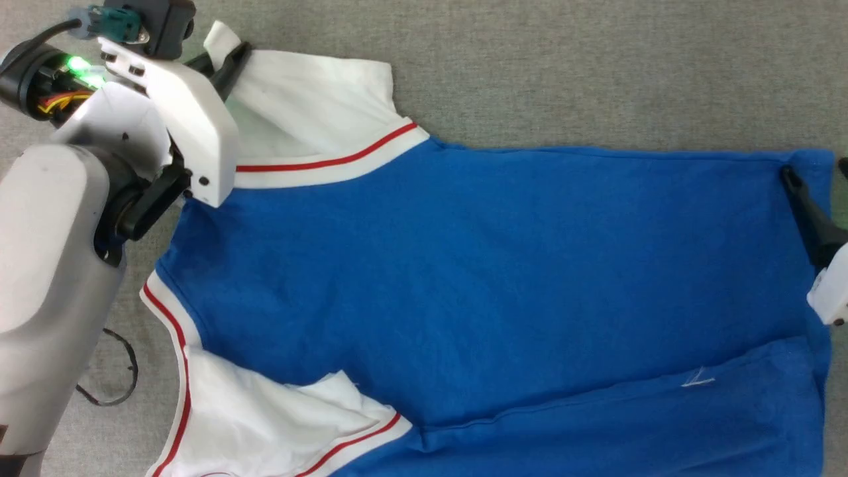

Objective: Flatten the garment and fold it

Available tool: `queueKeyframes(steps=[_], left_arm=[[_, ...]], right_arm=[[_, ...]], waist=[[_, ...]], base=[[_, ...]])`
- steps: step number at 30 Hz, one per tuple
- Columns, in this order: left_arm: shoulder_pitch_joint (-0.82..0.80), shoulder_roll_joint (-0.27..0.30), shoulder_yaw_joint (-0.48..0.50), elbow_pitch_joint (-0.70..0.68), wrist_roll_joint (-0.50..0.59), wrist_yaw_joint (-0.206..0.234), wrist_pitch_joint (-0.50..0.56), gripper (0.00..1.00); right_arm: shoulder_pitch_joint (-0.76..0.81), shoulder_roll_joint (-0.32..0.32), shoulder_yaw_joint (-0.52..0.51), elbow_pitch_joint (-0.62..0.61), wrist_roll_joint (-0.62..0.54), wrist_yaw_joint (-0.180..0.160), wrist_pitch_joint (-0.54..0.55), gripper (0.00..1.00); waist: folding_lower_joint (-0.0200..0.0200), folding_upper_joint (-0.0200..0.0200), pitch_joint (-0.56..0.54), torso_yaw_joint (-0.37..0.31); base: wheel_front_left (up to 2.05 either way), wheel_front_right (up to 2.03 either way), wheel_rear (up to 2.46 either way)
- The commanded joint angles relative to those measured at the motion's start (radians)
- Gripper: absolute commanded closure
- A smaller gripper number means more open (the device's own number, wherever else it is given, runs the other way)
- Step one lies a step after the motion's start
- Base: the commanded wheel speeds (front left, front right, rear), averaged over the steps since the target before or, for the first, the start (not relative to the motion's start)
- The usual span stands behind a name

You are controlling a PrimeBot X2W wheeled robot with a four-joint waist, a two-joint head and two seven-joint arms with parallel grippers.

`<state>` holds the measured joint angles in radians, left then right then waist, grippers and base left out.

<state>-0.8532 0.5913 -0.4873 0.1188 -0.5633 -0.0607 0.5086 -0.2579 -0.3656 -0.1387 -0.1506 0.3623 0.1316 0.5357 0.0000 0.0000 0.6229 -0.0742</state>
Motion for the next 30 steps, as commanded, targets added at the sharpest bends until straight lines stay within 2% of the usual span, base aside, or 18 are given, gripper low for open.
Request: queueKeyframes(steps=[1, 2, 3, 4, 8, 19, 25, 30], left_arm=[[-0.010, 0.000, -0.005, 0.008, 0.003, 0.000, 0.000, 1.00], [-0.011, 0.000, -0.006, 0.007, 0.003, 0.001, 0.001, 1.00], [-0.012, 0.000, -0.007, 0.007, 0.002, 0.001, 0.002, 1.00], [-0.013, 0.000, -0.007, 0.007, 0.001, 0.000, 0.002, 1.00], [-0.008, 0.000, 0.001, 0.000, -0.003, 0.003, -0.027, 1.00], [0.076, 0.023, 0.081, -0.060, -0.002, 0.043, -0.228, 1.00], [0.182, 0.025, 0.117, -0.138, -0.014, 0.077, -0.332, 1.00], [0.329, 0.016, 0.147, -0.241, -0.038, 0.121, -0.414, 1.00]], right_arm=[[-0.015, 0.008, 0.008, 0.023, 0.006, -0.001, 0.014, 0.00], [-0.017, 0.012, 0.007, 0.036, 0.008, -0.001, 0.027, 0.05], [-0.021, 0.015, 0.004, 0.046, 0.008, -0.001, 0.039, 0.58], [-0.026, 0.017, 0.001, 0.050, 0.003, -0.001, 0.043, 1.00], [-0.043, 0.033, -0.020, 0.059, -0.014, -0.001, 0.040, 1.00], [-0.051, 0.010, -0.055, 0.026, -0.027, -0.001, -0.033, 1.00], [-0.010, 0.019, -0.066, 0.003, -0.024, -0.001, -0.060, 1.00], [0.066, 0.042, -0.079, -0.027, -0.024, -0.001, -0.084, 1.00]], waist=[[0.0000, 0.0000, 0.005, 0.004], [0.0000, 0.0000, 0.007, 0.004], [0.0000, 0.0000, 0.008, 0.005], [0.0000, 0.0000, 0.009, 0.005], [0.0000, 0.0000, 0.000, 0.004], [0.0000, 0.0000, -0.098, 0.025], [0.0000, 0.0000, -0.165, 0.050], [0.0000, 0.0000, -0.233, 0.071]], base=[[0.00, 0.00, 0.00], [0.00, 0.00, 0.00], [0.00, 0.00, 0.00], [0.00, 0.00, 0.00], [0.00, 0.00, 0.00], [0.00, 0.00, 0.00], [0.00, 0.00, 0.00], [0.00, 0.00, 0.00]])
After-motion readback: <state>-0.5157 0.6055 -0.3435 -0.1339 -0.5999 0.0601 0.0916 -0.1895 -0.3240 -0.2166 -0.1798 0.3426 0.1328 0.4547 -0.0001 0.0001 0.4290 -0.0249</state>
